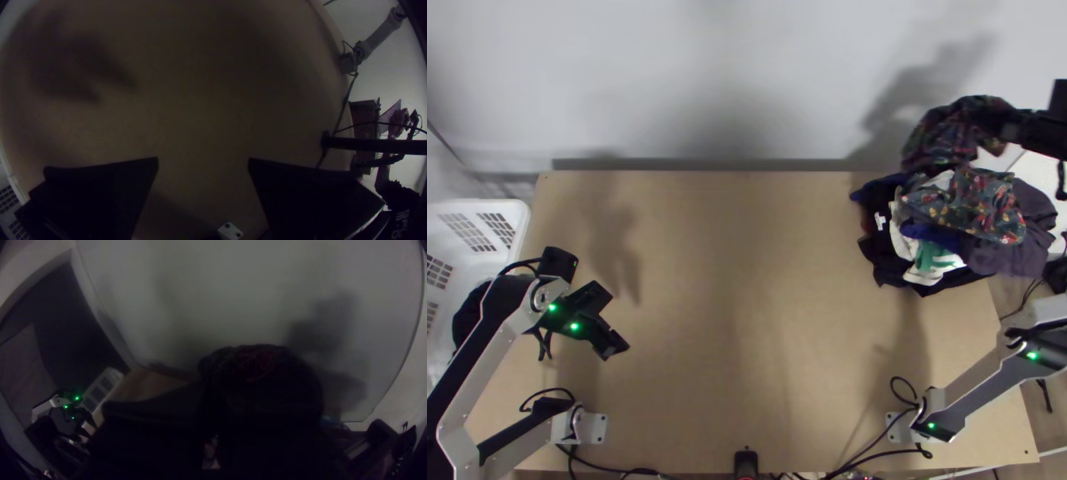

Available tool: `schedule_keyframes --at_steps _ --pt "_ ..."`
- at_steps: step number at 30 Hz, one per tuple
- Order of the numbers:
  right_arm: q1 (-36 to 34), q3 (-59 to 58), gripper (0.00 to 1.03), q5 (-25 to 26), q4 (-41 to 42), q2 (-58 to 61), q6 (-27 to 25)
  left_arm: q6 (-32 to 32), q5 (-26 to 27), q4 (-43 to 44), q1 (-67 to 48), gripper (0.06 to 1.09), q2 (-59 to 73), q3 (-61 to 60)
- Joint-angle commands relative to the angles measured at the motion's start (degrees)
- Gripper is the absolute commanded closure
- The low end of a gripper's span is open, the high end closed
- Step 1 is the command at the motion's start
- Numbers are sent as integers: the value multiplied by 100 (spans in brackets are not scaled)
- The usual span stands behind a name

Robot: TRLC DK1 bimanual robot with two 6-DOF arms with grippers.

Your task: Fold the t-shirt

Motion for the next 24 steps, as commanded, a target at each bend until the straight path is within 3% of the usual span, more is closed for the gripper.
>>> schedule_keyframes --at_steps 1,14,23,24 --pt "-841 -452 100 2 70 -203 -204 -19 3 -3 -95 11 0 -80" --pt "-1781 -3986 100 19 -44 -976 -1558 -63 -6 6 -192 11 -175 -290" --pt "-2107 -5286 100 63 -44 -932 -2076 -177 3 6 -332 11 -219 -326" --pt "-2098 -5330 94 63 -53 -976 -2085 -186 3 6 -332 11 -219 -308"
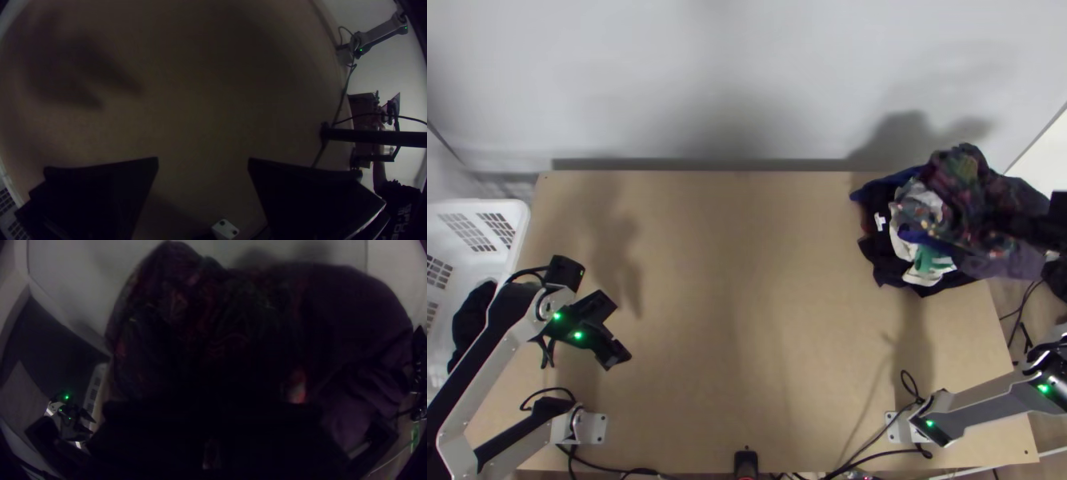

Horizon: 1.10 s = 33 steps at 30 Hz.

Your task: Fold the t-shirt

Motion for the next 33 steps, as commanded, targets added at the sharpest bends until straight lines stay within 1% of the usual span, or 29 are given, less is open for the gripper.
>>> schedule_keyframes --at_steps 1,3,5,6,7,10,17,20,23,25,26,27,28,29,30,32,33 --pt "-201 -915 81 35 -31 -161 -310 -94 -4 1 -77 11 -42 13" --pt "-192 -748 56 35 -40 -328 -231 -103 -4 1 -68 11 -78 13" --pt "-183 -388 28 35 -75 -398 -29 -103 -13 -8 -41 11 -113 -4" --pt "-192 -177 17 35 -128 -416 33 -112 -13 -8 -41 11 -113 -13" --pt "-192 43 10 35 -171 -425 85 -112 -13 -8 -41 11 -113 -13" --pt "-165 676 4 26 -391 -416 191 -112 -13 1 -24 11 -113 -22" --pt "-130 2117 4 -18 -1006 -425 252 -121 -21 1 29 11 -192 -22" --pt "-165 2653 4 0 -1006 -434 454 -121 -21 10 55 11 -209 -75" --pt "-394 3137 5 35 -989 -337 560 -121 -21 10 55 11 -262 -119" --pt "-359 3268 8 61 -989 -275 674 -121 -21 10 55 11 -297 -145" --pt "-253 3233 12 61 -998 -267 709 -121 -13 10 55 11 -324 -171" --pt "-95 3163 18 96 -998 -284 718 -121 -21 28 55 11 -332 -215" --pt "89 3084 25 184 -998 -319 718 -121 -21 28 55 11 -350 -242" --pt "344 3014 40 378 -989 -337 709 -121 -21 28 55 11 -376 -268" --pt "590 2926 60 536 -936 -363 709 -121 -21 28 55 11 -394 -268" --pt "1030 2469 100 756 -356 -469 797 -138 -21 36 55 11 -438 -250" --pt "1285 2135 100 1072 101 -522 1008 -164 -21 36 64 11 -473 -233"
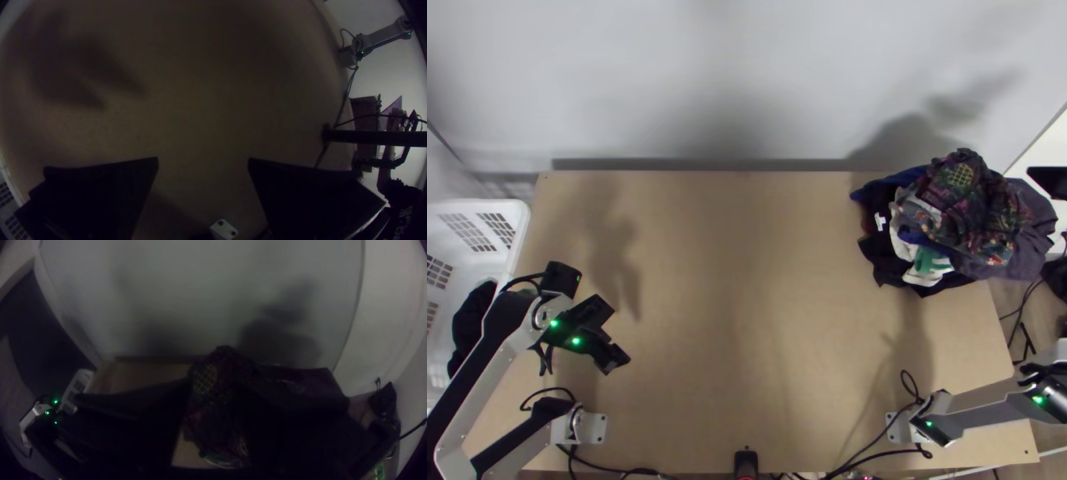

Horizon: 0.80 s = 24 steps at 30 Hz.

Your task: Fold the t-shirt

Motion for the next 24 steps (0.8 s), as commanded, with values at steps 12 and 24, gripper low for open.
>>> schedule_keyframes --at_steps 12,24 --pt "2308 -3702 100 2770 4711 -75 952 -200 -48 245 348 11 -354 1" --pt "2273 -4185 100 2981 5809 593 1022 -306 -127 245 515 11 -416 168"
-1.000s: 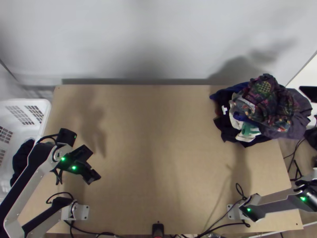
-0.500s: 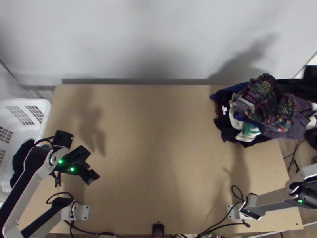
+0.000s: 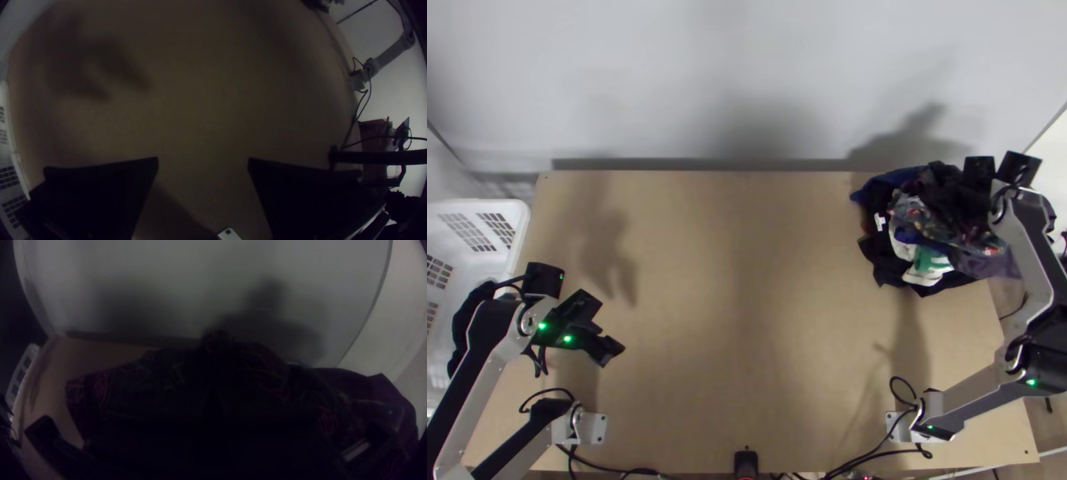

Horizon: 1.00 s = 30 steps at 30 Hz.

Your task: Fold the t-shirt

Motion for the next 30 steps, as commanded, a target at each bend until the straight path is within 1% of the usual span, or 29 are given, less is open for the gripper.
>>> schedule_keyframes --at_steps 1,2,4,7,8,14,15,16,17,20,21,23,24,26,30 --pt "69 -277 100 201 341 -83 210 -109 -44 7 54 11 -20 186" --pt "52 -260 94 236 297 -224 254 -118 -44 -2 54 11 -20 239" --pt "-45 -260 64 245 209 -470 377 -136 -44 -2 54 11 15 309" --pt "-168 -154 19 271 33 -637 412 -144 -35 -2 54 11 77 318" --pt "-194 -93 11 289 7 -637 403 -153 -35 -2 54 11 86 309" --pt "-300 224 11 289 -213 -470 403 -215 -44 42 -52 11 156 283" --pt "-291 224 16 289 -239 -444 403 -223 -44 42 -61 11 156 291" --pt "-273 215 33 289 -257 -435 394 -223 -44 42 -61 11 156 291" --pt "-256 188 45 289 -222 -435 394 -223 -44 33 -52 11 147 283" --pt "-221 188 46 280 -213 -426 403 -223 -44 25 -43 11 94 283" --pt "-203 206 42 280 -213 -426 403 -223 -44 16 -34 11 86 283" --pt "-159 268 20 289 -336 -435 403 -223 -44 -2 -26 11 77 274" --pt "-133 312 12 289 -433 -453 403 -223 -44 -2 -26 11 77 274" --pt "-115 373 5 289 -556 -593 421 -223 -44 -2 -17 11 77 291" --pt "-115 769 4 289 -951 -1103 430 -232 -44 -11 -17 11 68 318"
